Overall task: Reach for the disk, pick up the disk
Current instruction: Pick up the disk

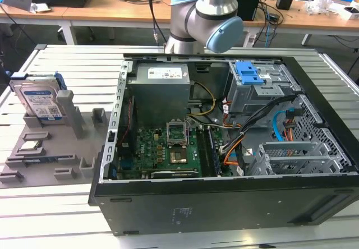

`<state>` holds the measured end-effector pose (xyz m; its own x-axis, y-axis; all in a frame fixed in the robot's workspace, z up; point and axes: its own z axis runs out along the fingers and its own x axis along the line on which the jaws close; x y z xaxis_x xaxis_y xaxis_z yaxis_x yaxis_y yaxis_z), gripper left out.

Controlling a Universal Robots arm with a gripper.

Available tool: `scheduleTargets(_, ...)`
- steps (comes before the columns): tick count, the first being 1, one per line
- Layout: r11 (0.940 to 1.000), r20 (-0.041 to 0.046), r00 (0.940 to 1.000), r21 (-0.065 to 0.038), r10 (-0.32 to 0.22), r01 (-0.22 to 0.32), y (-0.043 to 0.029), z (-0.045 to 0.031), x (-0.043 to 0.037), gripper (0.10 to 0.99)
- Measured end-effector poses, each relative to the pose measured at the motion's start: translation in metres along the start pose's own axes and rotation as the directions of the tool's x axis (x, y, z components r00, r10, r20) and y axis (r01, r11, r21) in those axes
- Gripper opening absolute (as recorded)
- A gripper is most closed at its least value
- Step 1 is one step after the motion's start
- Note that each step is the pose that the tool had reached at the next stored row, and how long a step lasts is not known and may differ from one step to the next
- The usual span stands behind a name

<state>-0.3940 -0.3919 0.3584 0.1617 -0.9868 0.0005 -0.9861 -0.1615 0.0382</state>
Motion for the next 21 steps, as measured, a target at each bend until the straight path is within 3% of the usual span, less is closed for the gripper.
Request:
scheduleTargets(5, 0.9979, -0.0024, 0.9979, 0.0, -0.064, 0.064, 0.0, 0.0, 0.0, 0.106)
scheduleTargets(10, 0.9979, -0.0025, 0.9979, 0.0, -0.064, 0.064, 0.0, 0.0, 0.0, 0.106)
scheduleTargets(13, 0.9999, 0.0005, 0.9999, 0.0, 0.015, -0.015, 0.0, 0.0001, 0.0, 0.106)
scheduleTargets(16, 0.9955, 0.0035, 0.9955, 0.0, 0.095, -0.095, 0.0, 0.0002, 0.0, 0.106)
scheduleTargets(21, 0.9903, 0.0052, 0.9902, -0.001, 0.139, -0.139, 0.0, 0.0002, 0.0, 0.106)
